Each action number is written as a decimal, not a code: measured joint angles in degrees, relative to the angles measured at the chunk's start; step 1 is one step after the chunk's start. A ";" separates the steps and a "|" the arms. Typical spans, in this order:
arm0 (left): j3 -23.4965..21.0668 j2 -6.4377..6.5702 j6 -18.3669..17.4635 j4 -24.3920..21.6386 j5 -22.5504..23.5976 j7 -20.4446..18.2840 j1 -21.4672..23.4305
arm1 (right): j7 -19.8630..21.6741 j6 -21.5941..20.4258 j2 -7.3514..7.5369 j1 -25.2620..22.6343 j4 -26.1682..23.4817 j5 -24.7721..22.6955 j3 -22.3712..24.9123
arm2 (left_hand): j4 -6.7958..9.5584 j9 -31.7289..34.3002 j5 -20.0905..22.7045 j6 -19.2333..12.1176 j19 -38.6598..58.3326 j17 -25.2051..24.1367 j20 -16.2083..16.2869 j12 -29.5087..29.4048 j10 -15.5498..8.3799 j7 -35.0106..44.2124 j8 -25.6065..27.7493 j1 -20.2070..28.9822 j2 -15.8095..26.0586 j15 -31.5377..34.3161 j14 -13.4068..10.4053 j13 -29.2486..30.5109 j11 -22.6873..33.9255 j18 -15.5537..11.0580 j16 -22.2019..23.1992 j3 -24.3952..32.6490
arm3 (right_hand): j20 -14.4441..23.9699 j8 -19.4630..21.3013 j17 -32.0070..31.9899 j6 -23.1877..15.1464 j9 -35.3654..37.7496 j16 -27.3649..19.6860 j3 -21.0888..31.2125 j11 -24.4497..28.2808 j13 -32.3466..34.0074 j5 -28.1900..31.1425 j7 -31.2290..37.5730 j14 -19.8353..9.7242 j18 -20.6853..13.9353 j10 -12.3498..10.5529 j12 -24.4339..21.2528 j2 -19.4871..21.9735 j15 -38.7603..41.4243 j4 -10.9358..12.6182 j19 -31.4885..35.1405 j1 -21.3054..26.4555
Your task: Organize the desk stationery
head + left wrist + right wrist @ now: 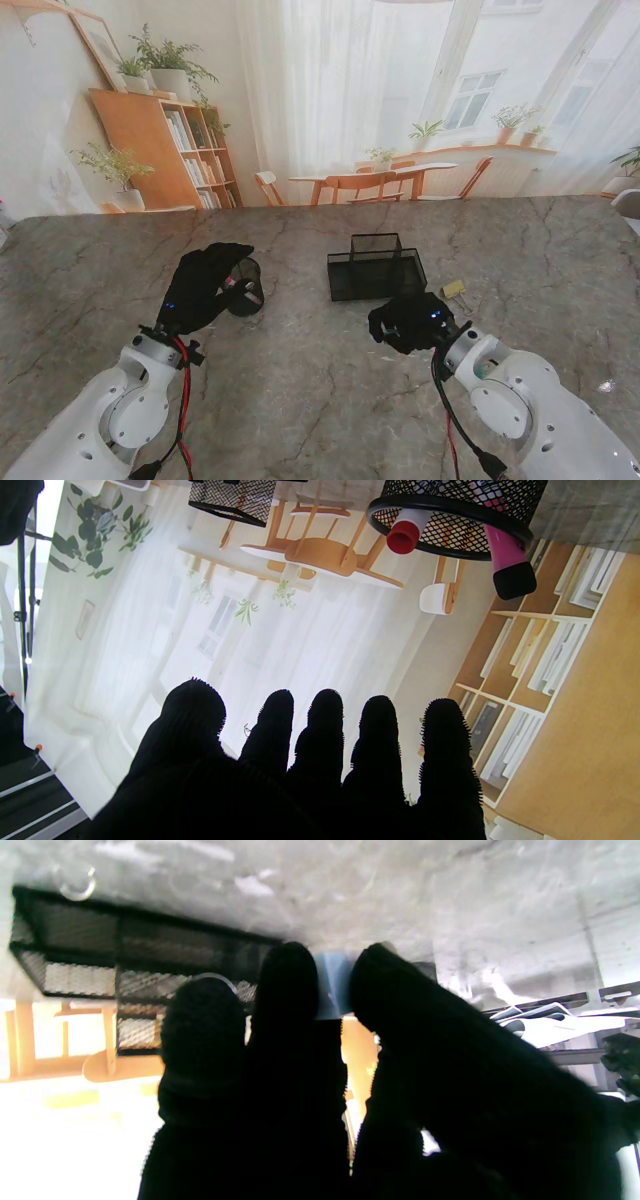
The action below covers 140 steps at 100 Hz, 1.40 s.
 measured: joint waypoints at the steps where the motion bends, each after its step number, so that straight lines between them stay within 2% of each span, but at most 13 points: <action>1: 0.00 0.00 0.00 0.00 0.00 0.01 0.00 | -0.05 0.00 -0.02 -0.06 -0.15 -0.17 0.21 | 0.00 0.00 0.00 0.00 0.00 0.00 0.00 0.00 0.00 0.00 0.00 0.00 0.00 0.00 0.00 0.00 0.00 0.00 0.00 0.00 | 0.00 0.00 0.00 0.00 0.01 0.00 0.00 0.00 0.00 0.00 0.00 0.00 0.00 0.00 0.00 0.00 0.00 0.00 0.00 0.00; 33: -0.10 -0.01 -0.07 0.01 0.13 0.30 0.06 | 0.26 -0.03 -0.10 0.02 -2.65 -3.92 6.77 | 0.00 0.00 0.00 0.00 0.00 0.00 -0.01 0.00 0.00 0.00 0.00 0.00 0.00 0.00 0.00 0.00 0.00 0.00 0.00 0.00 | 0.00 0.00 0.04 0.03 0.12 0.00 0.00 0.00 0.35 -0.01 0.00 -0.09 0.00 0.00 0.00 0.00 0.04 0.00 0.01 0.00; 67: -0.10 0.00 -0.21 0.05 0.31 0.27 0.04 | 4.31 2.41 0.51 7.12 1.33 -3.85 7.46 | 0.00 0.00 0.00 0.00 0.00 0.00 -0.24 0.00 0.00 0.00 0.00 0.01 0.00 0.00 0.00 0.00 0.00 0.00 0.00 0.00 | 0.00 0.00 0.05 0.03 0.12 0.00 0.00 -0.01 0.35 -0.02 0.00 -0.13 -0.01 -0.01 0.00 -0.01 0.04 0.00 0.01 0.00; 94: 0.04 0.03 -0.36 0.13 0.27 -0.19 -0.15 | 6.62 5.57 1.38 16.46 10.70 -2.72 1.51 | 0.00 0.00 0.00 0.00 0.00 0.00 -0.34 0.00 0.00 0.00 0.00 0.01 0.00 0.00 0.00 0.00 0.00 0.00 0.00 0.00 | -0.04 -0.01 0.05 0.03 0.05 0.00 0.00 -0.01 0.35 -0.02 0.00 -0.16 -0.02 -0.04 0.00 -0.01 0.04 0.00 0.01 0.01; 108: 0.25 0.08 -0.37 0.21 0.26 -0.79 -0.39 | 6.69 9.54 1.53 21.18 15.11 -1.56 -3.16 | 0.00 0.00 0.00 0.00 0.00 0.00 -0.39 0.00 0.00 0.00 0.00 0.01 0.00 0.00 0.00 0.00 0.00 0.00 0.00 0.00 | -0.10 -0.01 0.05 0.09 -0.01 0.00 -0.03 -0.02 0.35 -0.03 -0.01 -0.17 -0.03 -0.04 0.00 -0.01 0.04 0.00 0.01 0.32; 120: 0.59 0.13 -0.37 0.36 0.23 -1.19 -0.69 | 6.70 11.23 1.45 25.56 19.53 0.62 -7.30 | 0.00 0.00 0.00 0.00 0.00 0.00 -0.42 0.00 0.00 0.00 0.00 0.01 0.00 0.00 0.00 0.00 0.00 0.00 0.00 0.00 | -0.12 -0.01 0.05 0.23 -0.03 0.00 -0.04 -0.03 0.35 -0.04 -0.01 -0.17 -0.03 -0.04 0.00 -0.01 0.04 0.00 0.01 0.38; 131: 0.79 0.17 -0.37 0.57 0.24 -1.46 -0.97 | 8.61 13.58 1.25 27.00 19.76 1.41 -8.50 | 0.00 0.00 0.00 0.00 0.00 0.00 -0.46 0.00 0.00 0.00 0.00 0.01 0.00 0.01 0.00 0.00 0.00 0.00 0.00 0.00 | -0.12 0.00 0.05 0.65 -0.04 0.00 -0.04 -0.03 0.35 -0.08 -0.01 -0.17 -0.04 -0.04 0.00 -0.01 0.04 0.00 0.01 0.40; 140: 0.91 0.19 -0.39 0.63 0.25 -1.79 -1.10 | 9.44 16.69 1.35 29.01 20.53 2.77 -11.93 | 0.00 0.00 0.00 0.00 0.00 0.00 -0.47 0.00 0.00 0.00 0.00 0.01 0.00 0.01 0.00 0.00 0.00 0.00 0.00 0.00 | -0.13 -0.01 0.05 0.67 -0.04 0.00 -0.04 -0.04 0.35 -0.08 -0.01 -0.17 -0.04 -0.04 -0.01 -0.01 0.04 0.00 0.01 0.41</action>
